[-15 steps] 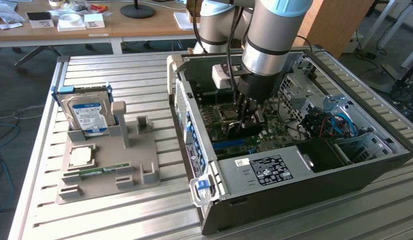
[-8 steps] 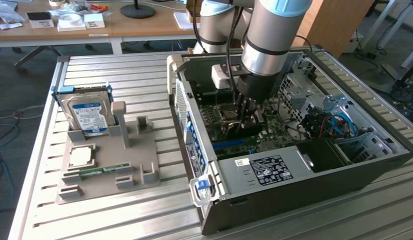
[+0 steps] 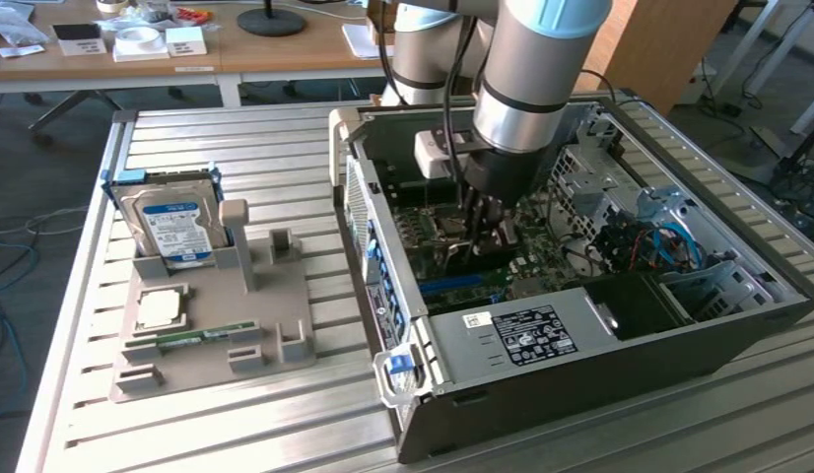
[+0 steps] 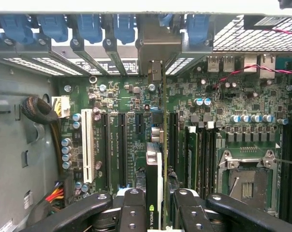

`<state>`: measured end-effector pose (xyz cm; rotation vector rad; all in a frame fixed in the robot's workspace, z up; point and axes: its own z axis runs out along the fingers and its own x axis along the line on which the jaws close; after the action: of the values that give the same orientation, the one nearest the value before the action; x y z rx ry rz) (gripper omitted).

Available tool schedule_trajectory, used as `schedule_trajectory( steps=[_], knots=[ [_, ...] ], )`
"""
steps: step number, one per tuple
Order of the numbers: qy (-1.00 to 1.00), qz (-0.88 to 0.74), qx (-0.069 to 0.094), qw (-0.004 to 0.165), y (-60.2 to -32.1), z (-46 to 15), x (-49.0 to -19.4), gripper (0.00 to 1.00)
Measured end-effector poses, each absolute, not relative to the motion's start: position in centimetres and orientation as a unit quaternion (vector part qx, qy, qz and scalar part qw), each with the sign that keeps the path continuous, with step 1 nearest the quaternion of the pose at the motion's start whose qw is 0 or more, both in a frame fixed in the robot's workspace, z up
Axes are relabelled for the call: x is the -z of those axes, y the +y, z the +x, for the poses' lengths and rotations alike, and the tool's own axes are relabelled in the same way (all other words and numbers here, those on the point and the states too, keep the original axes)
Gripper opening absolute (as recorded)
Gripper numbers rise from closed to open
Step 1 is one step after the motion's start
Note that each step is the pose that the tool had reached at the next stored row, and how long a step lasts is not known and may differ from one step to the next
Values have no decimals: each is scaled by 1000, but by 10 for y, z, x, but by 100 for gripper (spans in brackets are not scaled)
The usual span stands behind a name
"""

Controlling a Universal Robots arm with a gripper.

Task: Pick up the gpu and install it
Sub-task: 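Insert the gpu into the slot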

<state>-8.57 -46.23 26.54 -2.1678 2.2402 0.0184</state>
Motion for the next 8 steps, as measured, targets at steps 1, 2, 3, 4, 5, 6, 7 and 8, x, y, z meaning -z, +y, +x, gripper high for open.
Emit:
schedule_trajectory(
  steps=[1,2,3,4,5,6,7,8],
  knots=[
    [719,-695,-6,12,-462,-86,-265,27],
    [719,-695,-6,12,-462,-86,-264,27],
    [719,-695,-6,12,-462,-86,-263,27],
    [719,-695,-6,12,-462,-86,-263,27],
    [719,-695,-6,12,-462,-86,-263,27],
    [719,-695,-6,12,-462,-86,-263,27],
    [719,-695,-6,12,-462,-86,-263,27],
    [719,-695,-6,12,-462,-86,-263,27]
  ],
)
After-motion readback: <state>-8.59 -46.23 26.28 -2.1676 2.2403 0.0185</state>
